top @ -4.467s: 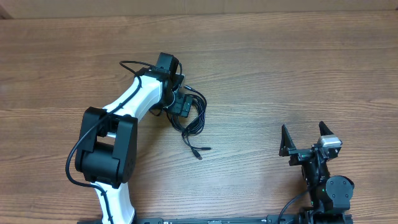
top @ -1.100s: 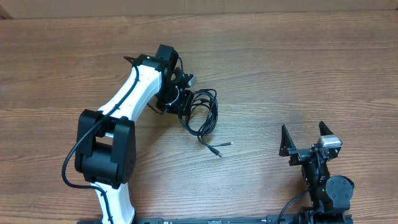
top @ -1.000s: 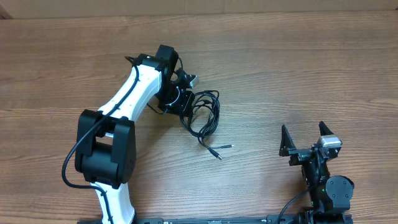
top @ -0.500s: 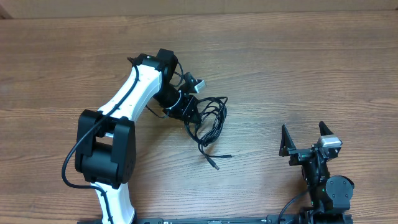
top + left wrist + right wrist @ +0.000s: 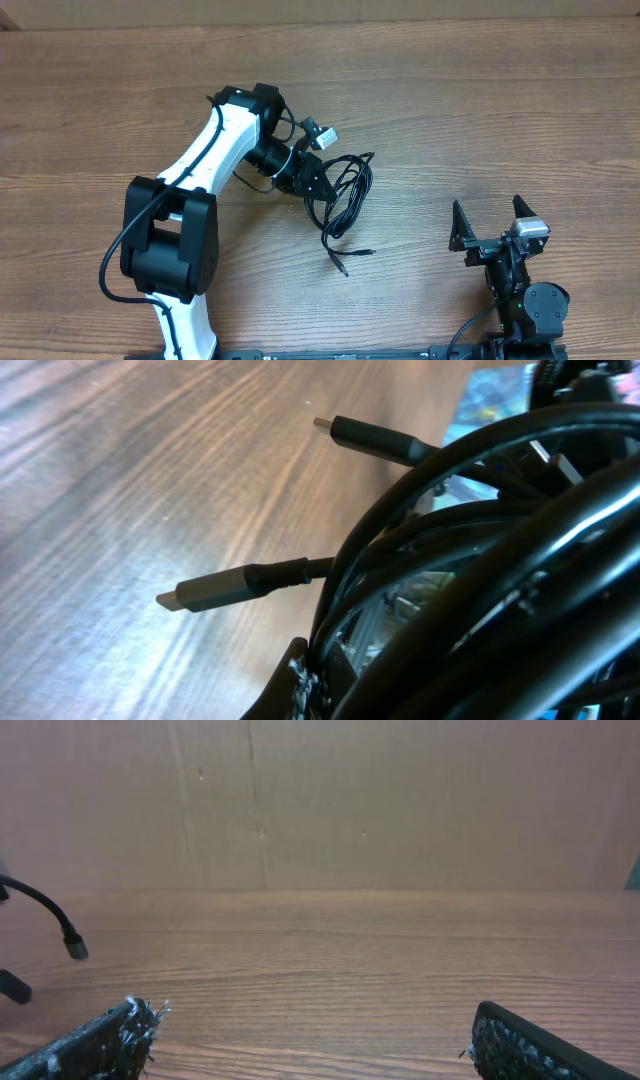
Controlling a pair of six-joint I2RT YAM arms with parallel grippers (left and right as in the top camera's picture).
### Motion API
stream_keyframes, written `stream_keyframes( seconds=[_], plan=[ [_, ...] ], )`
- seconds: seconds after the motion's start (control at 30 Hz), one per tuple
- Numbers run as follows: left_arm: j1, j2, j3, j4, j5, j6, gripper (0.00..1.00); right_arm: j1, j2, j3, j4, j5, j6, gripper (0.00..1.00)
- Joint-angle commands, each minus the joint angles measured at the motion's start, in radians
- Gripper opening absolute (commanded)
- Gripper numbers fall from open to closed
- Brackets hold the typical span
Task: Untangle cables
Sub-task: 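Lift the cable bundle with the left gripper and raise it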
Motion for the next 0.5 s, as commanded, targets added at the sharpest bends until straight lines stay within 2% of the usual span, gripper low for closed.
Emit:
stream_keyframes(
  seconds=[0.0,0.37,0.47],
  plan=[
    [0.000,0.012,0.028,-0.021,0.101,0.039,0.04,-0.003,-0.004,-0.010,0.005,-0.001,0.004,1.00],
    [0.000,0.012,0.028,-0.111,0.180,0.189,0.04,-0.003,-0.004,-0.010,0.034,-0.003,0.005,1.00],
    [0.000,0.012,0.028,-0.122,0.180,0.206,0.04,-0.003,-0.004,-0.010,0.089,-0.010,0.105,1.00]
  ],
)
